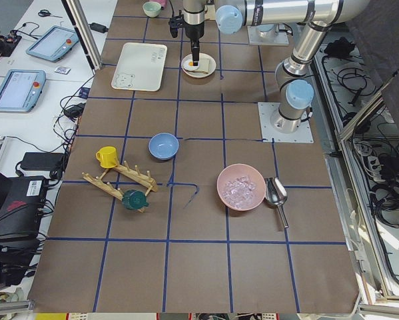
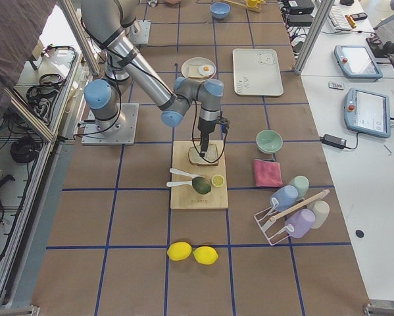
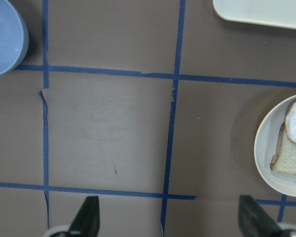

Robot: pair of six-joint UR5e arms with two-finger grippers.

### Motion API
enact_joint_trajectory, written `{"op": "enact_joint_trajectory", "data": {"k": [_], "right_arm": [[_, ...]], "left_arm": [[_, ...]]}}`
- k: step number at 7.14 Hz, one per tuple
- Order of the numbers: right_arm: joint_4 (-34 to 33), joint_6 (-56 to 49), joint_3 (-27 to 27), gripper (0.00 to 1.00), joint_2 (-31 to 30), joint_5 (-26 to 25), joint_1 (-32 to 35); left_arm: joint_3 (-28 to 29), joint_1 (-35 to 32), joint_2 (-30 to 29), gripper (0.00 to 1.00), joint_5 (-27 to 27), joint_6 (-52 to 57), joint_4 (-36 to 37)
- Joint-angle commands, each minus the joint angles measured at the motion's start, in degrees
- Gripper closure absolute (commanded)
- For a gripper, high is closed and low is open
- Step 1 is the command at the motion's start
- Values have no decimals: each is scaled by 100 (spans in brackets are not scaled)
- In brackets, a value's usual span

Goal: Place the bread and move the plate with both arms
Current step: 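Grasp the bread slice on the cutting board with the right gripper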

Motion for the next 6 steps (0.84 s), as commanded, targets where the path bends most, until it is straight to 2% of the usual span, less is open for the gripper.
{"op": "enact_joint_trajectory", "data": {"k": [1, 2, 3, 5, 6], "right_arm": [[12, 6, 7, 24, 31, -65, -18], [21, 14, 7, 30, 39, -73, -27], [56, 32, 7, 48, 48, -74, -18], [56, 14, 7, 68, 66, -82, -27], [73, 40, 7, 86, 66, -82, -27]], "left_arm": [[2, 0, -25, 0, -7, 0, 2], [2, 0, -17, 0, 1, 0, -7], [2, 0, -8, 0, 10, 0, -7], [2, 0, -8, 0, 10, 0, -7], [2, 0, -17, 0, 19, 0, -15]]}}
